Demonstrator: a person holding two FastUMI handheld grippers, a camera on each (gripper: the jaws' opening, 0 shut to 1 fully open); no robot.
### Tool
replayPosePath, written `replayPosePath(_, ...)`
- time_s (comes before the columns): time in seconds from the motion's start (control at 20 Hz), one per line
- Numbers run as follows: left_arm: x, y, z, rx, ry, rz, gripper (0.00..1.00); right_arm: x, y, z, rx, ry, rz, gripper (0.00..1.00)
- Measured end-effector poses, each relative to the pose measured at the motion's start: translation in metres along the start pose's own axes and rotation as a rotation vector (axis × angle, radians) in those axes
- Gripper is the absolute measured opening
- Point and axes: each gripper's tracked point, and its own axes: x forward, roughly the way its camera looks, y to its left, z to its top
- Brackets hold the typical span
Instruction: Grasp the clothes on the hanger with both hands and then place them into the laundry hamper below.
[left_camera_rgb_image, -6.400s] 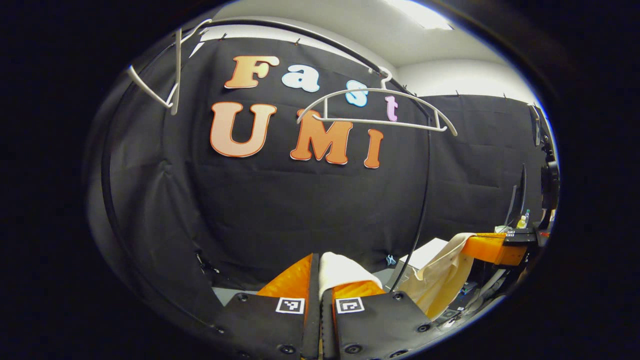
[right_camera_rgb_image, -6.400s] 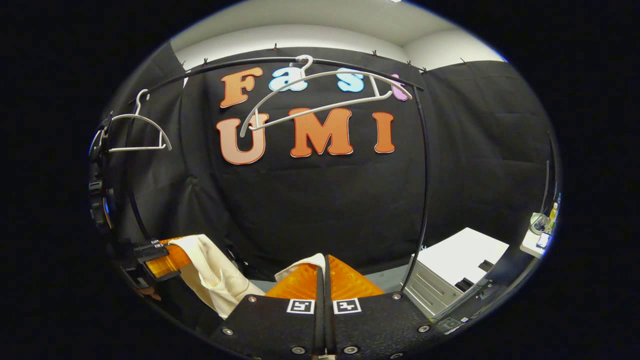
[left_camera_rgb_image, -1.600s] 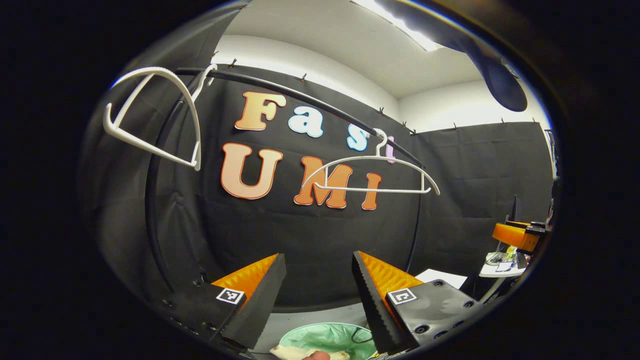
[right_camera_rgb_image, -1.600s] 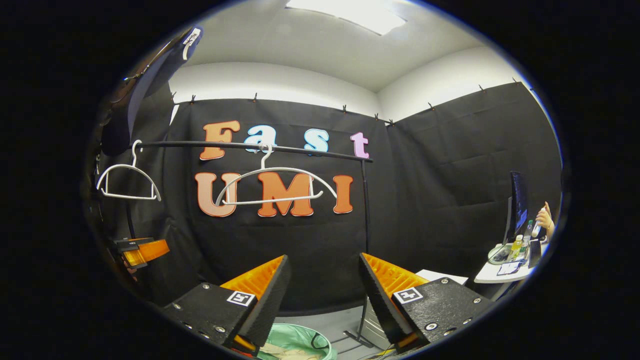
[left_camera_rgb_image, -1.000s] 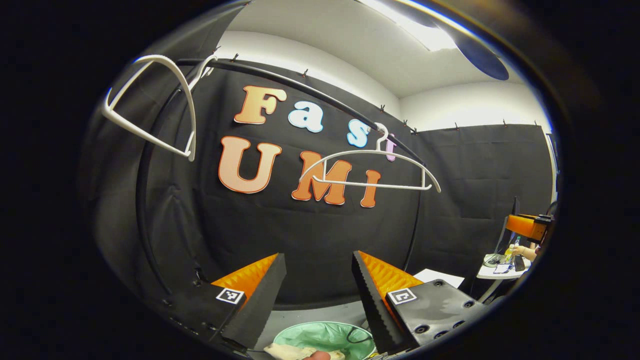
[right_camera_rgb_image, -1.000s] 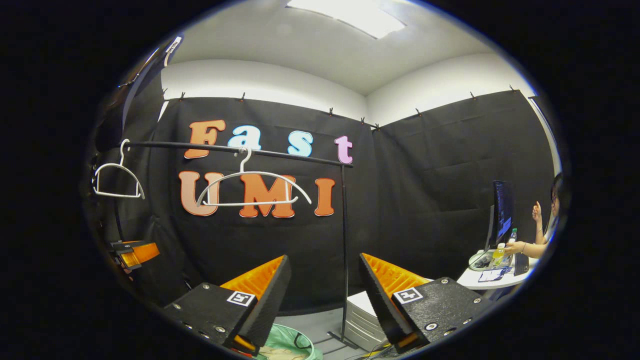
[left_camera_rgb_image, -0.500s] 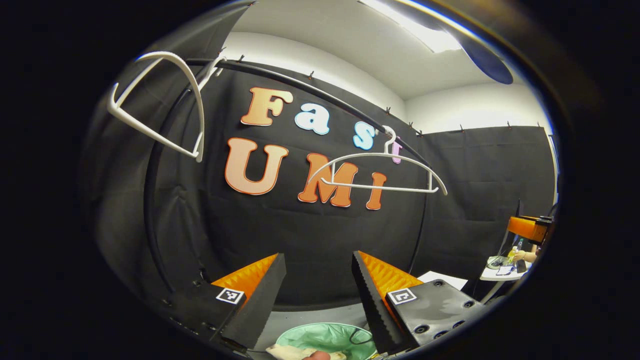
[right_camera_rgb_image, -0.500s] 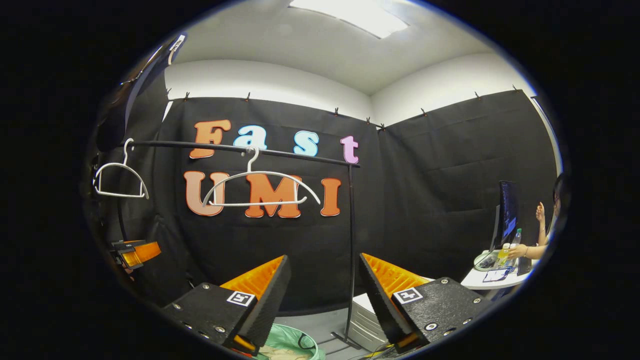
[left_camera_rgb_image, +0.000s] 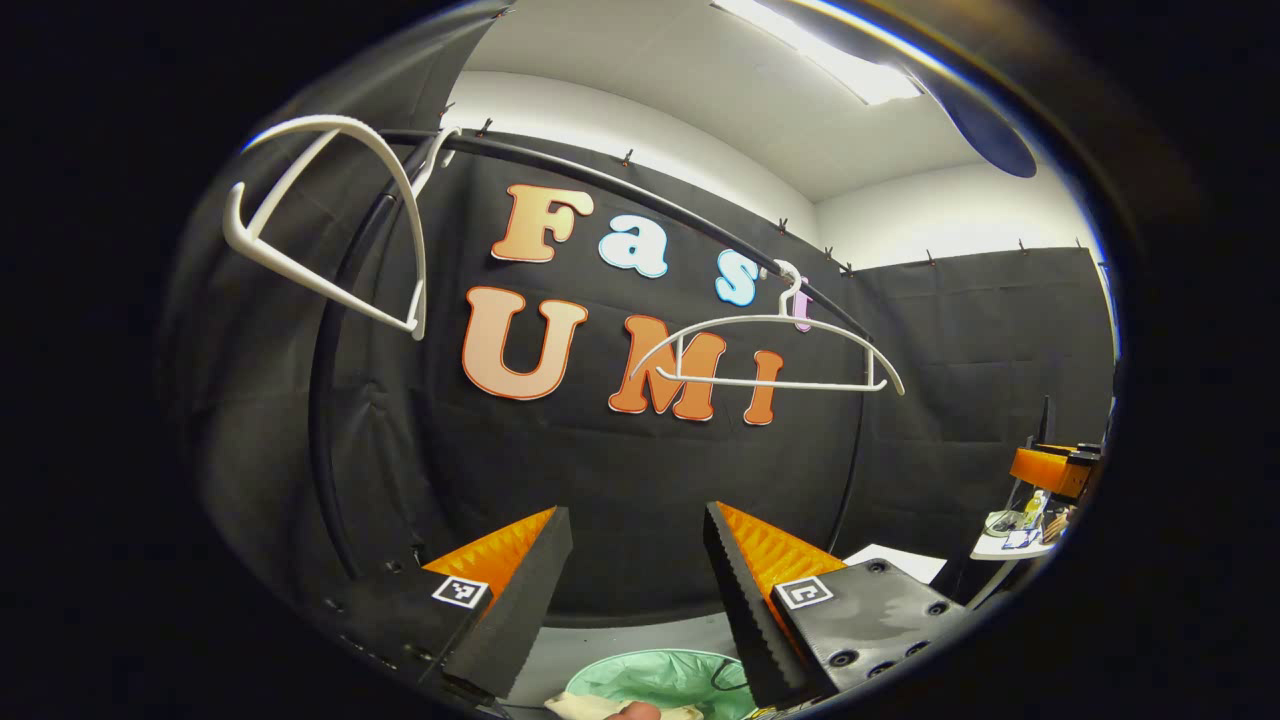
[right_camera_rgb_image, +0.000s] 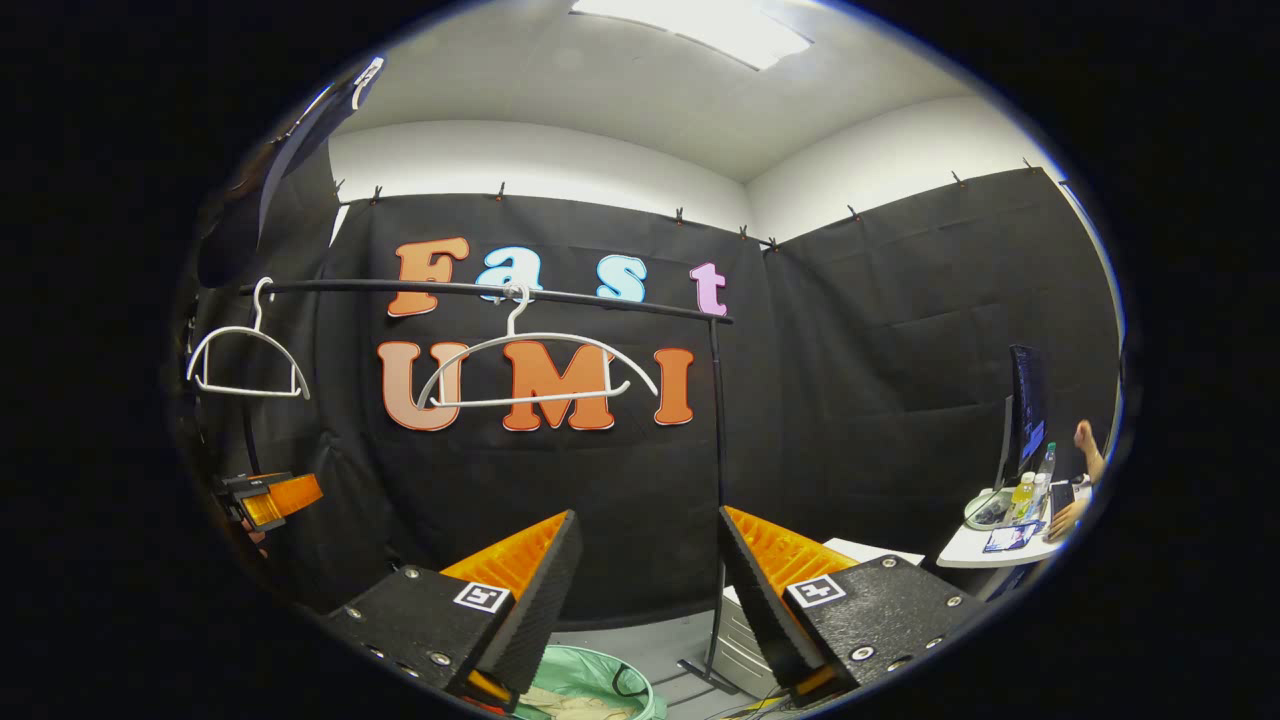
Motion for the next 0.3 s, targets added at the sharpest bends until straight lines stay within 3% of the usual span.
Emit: replayPosePath(0.3,-0.0048,0.0024,0.0030,0.011,-0.007,0.008,0.82,-0.0006,0.0052,-0.0038,0.007,0.007,0.013,0.86)
